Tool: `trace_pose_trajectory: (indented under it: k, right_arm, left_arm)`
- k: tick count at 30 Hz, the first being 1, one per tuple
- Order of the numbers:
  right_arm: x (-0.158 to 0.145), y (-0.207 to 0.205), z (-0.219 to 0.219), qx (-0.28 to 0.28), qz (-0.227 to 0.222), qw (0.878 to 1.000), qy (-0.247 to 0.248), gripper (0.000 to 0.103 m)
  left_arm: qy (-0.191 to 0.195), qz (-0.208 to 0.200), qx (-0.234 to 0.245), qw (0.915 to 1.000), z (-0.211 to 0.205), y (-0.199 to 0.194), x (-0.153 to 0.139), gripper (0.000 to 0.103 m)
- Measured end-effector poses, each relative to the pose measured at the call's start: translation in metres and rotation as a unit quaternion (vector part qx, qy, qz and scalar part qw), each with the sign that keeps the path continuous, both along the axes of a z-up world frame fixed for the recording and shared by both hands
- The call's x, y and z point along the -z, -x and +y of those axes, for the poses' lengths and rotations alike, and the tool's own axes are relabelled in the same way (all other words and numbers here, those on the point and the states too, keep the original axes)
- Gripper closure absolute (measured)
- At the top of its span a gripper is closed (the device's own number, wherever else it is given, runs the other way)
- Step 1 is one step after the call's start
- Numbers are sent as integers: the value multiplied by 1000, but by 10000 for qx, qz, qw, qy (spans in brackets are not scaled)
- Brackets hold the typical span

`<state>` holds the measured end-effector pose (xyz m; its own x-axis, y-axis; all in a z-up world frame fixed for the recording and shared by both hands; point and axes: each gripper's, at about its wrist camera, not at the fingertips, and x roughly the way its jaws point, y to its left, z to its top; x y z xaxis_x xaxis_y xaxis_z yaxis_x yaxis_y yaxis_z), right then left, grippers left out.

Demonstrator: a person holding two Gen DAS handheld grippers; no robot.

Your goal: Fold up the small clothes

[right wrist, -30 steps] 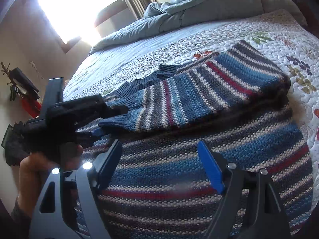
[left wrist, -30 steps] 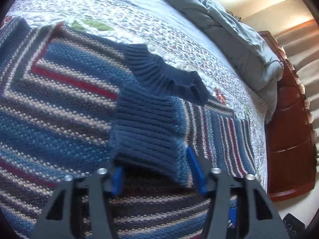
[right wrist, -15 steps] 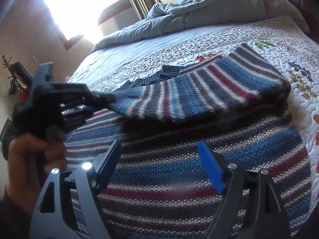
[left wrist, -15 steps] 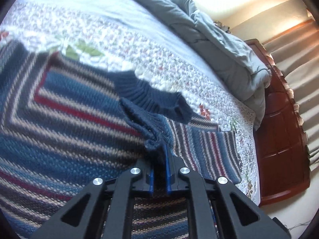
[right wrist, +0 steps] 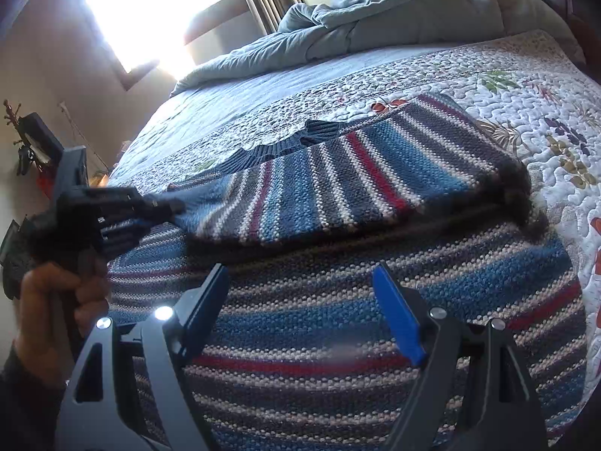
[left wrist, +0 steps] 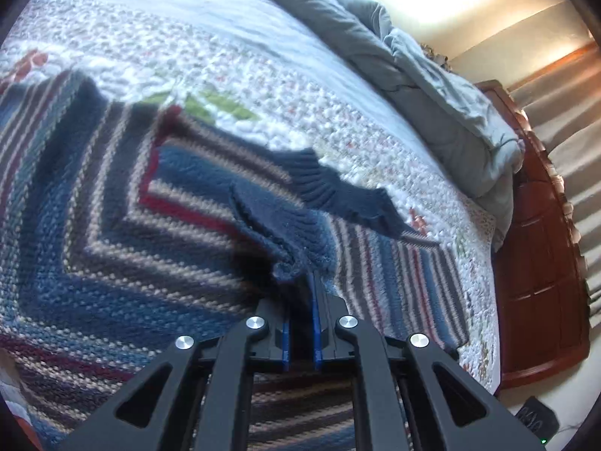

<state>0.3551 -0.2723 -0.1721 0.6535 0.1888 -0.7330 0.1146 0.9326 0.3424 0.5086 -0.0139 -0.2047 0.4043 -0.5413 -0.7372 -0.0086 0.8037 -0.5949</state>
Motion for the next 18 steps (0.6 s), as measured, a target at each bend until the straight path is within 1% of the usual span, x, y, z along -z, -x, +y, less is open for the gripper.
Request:
trace_pose_trajectory:
  k: [1,5,7,9,11,13,14,17,18]
  right_arm:
    - [0,0,0,2,8,10000,-5,24]
    - [2,-1,0,1,28,10000,12,24]
    - [1,-1,-1,6,22,10000,14,24]
    - [1,-1,-2,4,20,10000,31,24]
    - [1,-1,-2,-4,28,10000,47,24]
    - [1,0,-1,-26,9,10000,94,24]
    - [0,0,-1,-29,-4,9999,116,24]
    - [-1,0,-1,-27,-25,9998,186,24]
    - [-1,0,-1,-15,-35,9998,212,24]
  left_arm:
    - [3,27,44,10000,0,0,4,95]
    - [-214,73,113,9997,-3,0,16,95]
    - [-272,56,128,9995,-2,0,17,94]
    - [-421,24,168,9990,-4,1,17,92]
    - [-646,-4,217,9977,-8,4,14,89]
    - [-838,-45,214,9962,-9,9,9,84]
    - [-906,-47,195,9957,-7,12,7,84]
    - [-907,-92,176,9957,-1,23,-3,79]
    - [-899,-154,188,9957,1,28,-9,70]
